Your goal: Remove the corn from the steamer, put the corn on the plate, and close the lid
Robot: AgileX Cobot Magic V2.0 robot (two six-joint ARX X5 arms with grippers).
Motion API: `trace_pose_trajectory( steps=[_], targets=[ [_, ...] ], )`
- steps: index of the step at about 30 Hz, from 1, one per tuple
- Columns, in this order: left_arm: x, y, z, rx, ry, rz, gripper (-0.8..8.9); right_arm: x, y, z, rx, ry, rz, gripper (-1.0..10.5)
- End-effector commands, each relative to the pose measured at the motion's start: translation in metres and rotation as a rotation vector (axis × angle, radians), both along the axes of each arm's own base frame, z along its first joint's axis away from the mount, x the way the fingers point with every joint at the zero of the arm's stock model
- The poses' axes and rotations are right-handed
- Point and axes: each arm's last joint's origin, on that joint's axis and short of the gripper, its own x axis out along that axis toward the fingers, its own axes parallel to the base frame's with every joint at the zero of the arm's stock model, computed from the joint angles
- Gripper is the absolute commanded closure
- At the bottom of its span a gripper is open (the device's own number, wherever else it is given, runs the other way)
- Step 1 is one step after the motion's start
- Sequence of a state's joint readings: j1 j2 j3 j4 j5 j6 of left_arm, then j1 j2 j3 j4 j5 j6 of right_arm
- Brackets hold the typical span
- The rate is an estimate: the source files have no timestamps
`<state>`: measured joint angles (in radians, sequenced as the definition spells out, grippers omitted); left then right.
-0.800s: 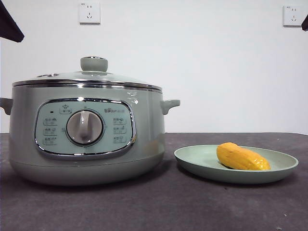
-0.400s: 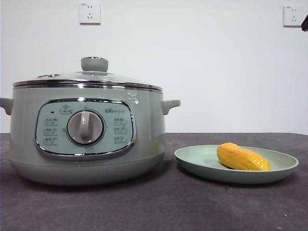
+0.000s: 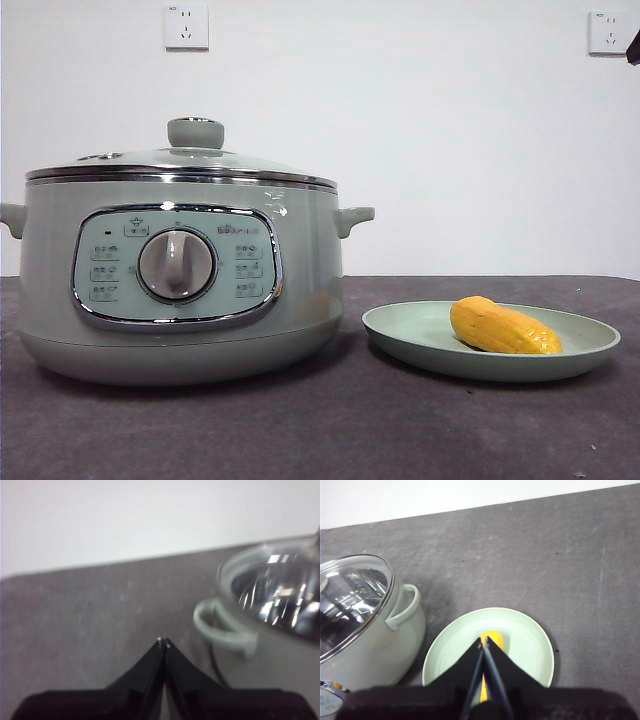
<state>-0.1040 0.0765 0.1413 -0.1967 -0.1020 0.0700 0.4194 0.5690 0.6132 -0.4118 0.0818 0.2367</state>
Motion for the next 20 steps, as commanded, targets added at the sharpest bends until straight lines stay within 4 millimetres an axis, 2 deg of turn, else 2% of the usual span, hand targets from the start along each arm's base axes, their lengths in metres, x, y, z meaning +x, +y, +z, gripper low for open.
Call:
trace_pose_trajectory(
  steps=[1,8,20],
  targets=[
    [0.002,0.002,-0.018,-0.049,0.018,0.024,8.16,0.0,0.0,-0.002,0.006,0.004,-0.006,9.5],
    [0.002,0.003,-0.039,-0.073,0.059,0.047,8.16,0.0,0.0,-0.002,0.006,0.003,-0.006,9.5],
    [0.002,0.004,-0.038,-0.078,0.055,0.059,8.16,0.0,0.0,-0.002,0.006,0.004,-0.006,9.5]
  ],
)
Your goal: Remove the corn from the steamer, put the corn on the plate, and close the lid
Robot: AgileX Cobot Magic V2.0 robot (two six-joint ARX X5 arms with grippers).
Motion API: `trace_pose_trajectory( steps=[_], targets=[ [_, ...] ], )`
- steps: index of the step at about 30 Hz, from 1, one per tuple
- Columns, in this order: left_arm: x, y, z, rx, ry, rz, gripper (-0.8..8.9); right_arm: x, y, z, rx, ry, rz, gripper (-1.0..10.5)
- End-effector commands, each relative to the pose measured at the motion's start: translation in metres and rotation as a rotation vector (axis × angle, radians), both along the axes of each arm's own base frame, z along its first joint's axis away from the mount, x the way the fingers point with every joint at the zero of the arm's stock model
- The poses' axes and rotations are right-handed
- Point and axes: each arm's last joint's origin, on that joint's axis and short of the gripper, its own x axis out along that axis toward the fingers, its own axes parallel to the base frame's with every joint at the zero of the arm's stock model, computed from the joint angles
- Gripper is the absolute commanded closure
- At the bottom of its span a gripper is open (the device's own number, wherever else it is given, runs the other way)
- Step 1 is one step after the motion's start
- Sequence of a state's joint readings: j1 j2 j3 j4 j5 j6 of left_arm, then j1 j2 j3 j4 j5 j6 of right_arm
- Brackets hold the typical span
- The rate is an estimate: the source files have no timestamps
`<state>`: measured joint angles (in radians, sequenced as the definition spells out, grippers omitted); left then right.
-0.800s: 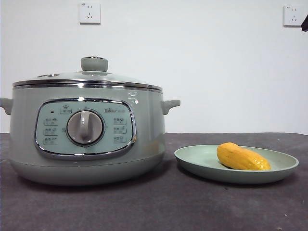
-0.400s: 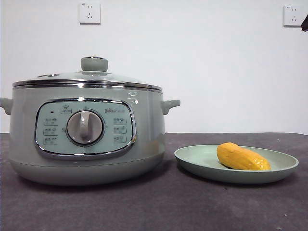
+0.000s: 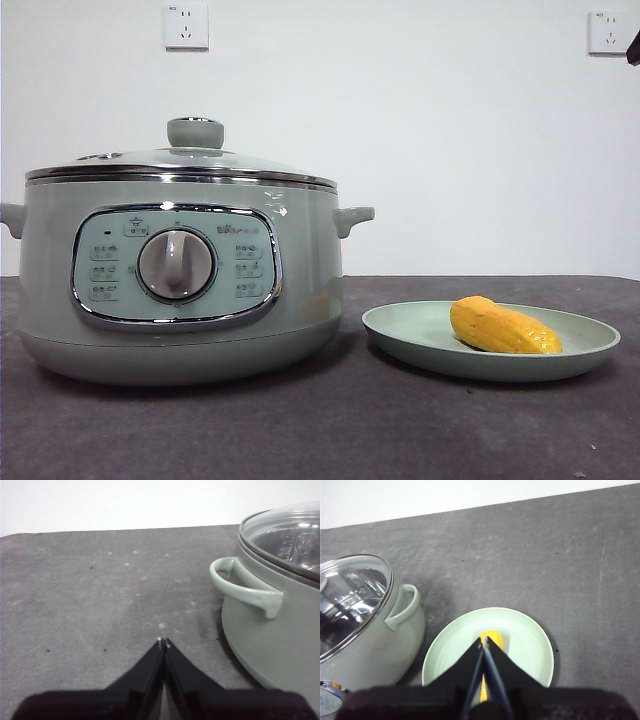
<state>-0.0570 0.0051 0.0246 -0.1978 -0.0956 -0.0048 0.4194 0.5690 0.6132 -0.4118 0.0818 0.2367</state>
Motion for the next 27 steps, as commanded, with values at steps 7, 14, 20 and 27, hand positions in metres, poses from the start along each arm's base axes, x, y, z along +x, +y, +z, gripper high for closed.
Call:
trace_pose_trajectory(
  steps=[7,14,20,27],
  targets=[
    [0.0,0.0,-0.004,-0.007,0.01,0.008,8.16,0.0,0.0,-0.002,0.006,0.004,-0.006,9.5],
    [0.0,0.0,-0.004,-0.007,0.01,0.008,8.16,0.0,0.0,-0.002,0.006,0.004,-0.006,9.5],
    [0.0,0.0,-0.004,-0.007,0.01,0.007,8.16,0.0,0.0,-0.003,-0.063,-0.011,0.021,9.5],
    [0.0,0.0,-0.004,-0.007,0.01,0.009,8.16,-0.007,-0.013,-0.006,-0.172,-0.213,-0.008,9.5]
  ],
)
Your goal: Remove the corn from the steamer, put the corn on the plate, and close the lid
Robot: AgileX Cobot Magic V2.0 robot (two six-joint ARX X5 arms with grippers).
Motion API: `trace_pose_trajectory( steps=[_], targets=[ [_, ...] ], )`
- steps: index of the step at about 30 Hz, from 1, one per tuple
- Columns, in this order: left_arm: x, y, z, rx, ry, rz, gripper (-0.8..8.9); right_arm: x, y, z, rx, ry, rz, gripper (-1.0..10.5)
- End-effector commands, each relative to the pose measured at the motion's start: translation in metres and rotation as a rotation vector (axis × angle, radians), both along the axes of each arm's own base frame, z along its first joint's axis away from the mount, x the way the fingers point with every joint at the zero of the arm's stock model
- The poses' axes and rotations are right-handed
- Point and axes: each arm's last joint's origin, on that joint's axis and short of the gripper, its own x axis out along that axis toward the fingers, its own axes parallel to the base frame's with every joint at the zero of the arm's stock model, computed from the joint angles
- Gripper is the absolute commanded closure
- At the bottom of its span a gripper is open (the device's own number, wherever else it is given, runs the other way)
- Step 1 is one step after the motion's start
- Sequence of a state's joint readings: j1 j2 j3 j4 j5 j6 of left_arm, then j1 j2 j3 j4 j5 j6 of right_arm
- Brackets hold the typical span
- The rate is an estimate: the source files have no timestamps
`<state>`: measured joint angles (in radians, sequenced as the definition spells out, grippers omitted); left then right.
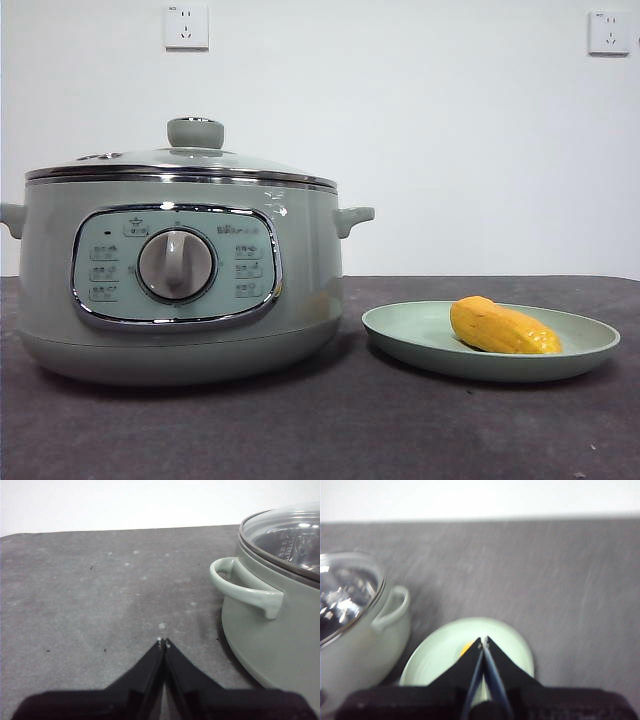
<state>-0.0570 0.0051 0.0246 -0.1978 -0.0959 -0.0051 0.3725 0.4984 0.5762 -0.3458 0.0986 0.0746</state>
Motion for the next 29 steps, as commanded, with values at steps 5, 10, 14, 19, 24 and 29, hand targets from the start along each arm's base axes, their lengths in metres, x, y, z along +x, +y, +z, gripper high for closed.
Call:
trace_pose_trajectory(
  steps=[5,10,14,19,24,29],
  targets=[
    [0.0,0.0,-0.004,-0.007,0.01,0.009,8.16,-0.008,-0.017,-0.03,-0.011,-0.23,0.019,9.5],
    [0.0,0.0,-0.004,-0.007,0.01,0.009,8.16,-0.013,-0.028,-0.066,-0.018,-0.234,-0.069,9.5],
    [0.0,0.0,-0.004,-0.007,0.01,0.009,8.16,-0.016,-0.031,-0.089,-0.024,-0.22,-0.096,9.5],
    [0.0,0.0,-0.004,-0.007,0.01,0.009,8.16,-0.017,-0.031,-0.112,-0.027,-0.195,-0.098,9.5],
    [0.0,0.0,-0.004,-0.007,0.01,0.009,8.17,-0.017,-0.031,-0.13,-0.018,-0.154,-0.1,9.5],
    [0.0,0.0,-0.004,-0.007,0.01,0.009,8.16,-0.018,-0.031,-0.135,-0.021,-0.099,-0.1,9.5]
  ],
)
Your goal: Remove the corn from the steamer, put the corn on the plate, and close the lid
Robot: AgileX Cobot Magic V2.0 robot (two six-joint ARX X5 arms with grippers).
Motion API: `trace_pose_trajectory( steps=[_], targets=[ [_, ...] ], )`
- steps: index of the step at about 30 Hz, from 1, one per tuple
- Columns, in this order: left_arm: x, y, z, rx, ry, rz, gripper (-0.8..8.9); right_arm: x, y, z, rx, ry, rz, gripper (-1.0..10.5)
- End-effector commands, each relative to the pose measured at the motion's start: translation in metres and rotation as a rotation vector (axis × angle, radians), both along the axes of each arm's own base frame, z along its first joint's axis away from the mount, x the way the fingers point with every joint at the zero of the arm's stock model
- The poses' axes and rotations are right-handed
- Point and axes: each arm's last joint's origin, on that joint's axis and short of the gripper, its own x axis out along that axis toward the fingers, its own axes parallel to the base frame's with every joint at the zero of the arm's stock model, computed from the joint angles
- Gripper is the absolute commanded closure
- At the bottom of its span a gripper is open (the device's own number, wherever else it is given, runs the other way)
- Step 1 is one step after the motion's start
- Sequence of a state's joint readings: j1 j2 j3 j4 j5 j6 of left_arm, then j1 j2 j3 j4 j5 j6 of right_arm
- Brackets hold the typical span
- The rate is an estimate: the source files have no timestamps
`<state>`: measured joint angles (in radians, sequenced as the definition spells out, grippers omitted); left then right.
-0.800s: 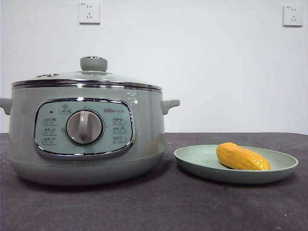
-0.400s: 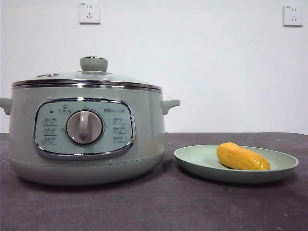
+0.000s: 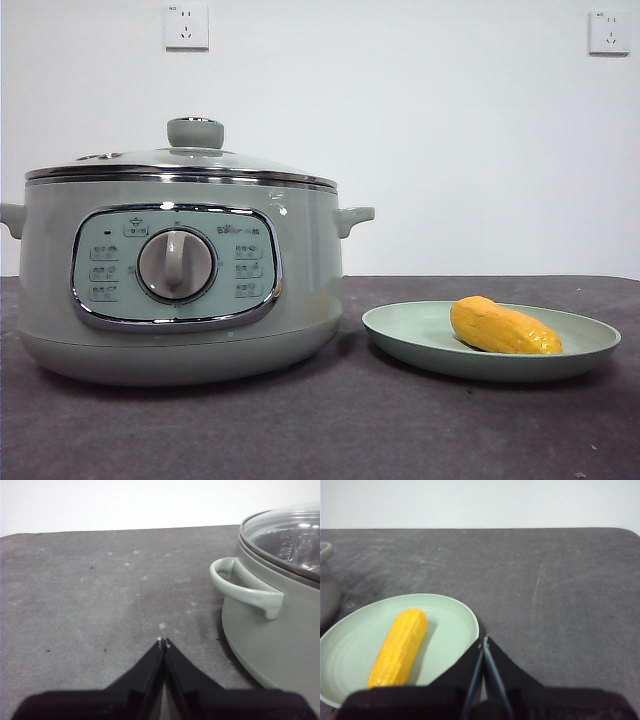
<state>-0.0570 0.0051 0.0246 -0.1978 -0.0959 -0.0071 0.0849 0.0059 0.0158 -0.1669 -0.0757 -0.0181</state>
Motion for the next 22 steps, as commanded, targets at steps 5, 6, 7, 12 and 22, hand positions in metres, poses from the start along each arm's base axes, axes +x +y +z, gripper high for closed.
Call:
trace_pose_trajectory(
  steps=[5,6,7,12,22],
  targets=[
    [0.0005,0.0005,-0.0042,-0.005,0.01,0.008,8.16,0.0002,0.0001,-0.0047,0.068,0.034,-0.011,9.5],
    [0.0005,0.0005,-0.0042,-0.005,0.01,0.008,8.17,0.0003,0.0,-0.0048,0.068,0.035,-0.015,9.5],
    [0.0005,0.0005,-0.0042,-0.005,0.01,0.008,8.16,0.0003,0.0,-0.0048,0.068,0.035,-0.017,9.5],
    [0.0005,0.0005,-0.0042,-0.005,0.01,0.009,8.16,0.0003,0.0,-0.0048,0.068,0.036,-0.016,9.5],
    [0.0005,0.0005,-0.0042,-0.005,0.01,0.008,8.16,0.0003,0.0,-0.0047,0.068,0.035,-0.016,9.5]
  ],
)
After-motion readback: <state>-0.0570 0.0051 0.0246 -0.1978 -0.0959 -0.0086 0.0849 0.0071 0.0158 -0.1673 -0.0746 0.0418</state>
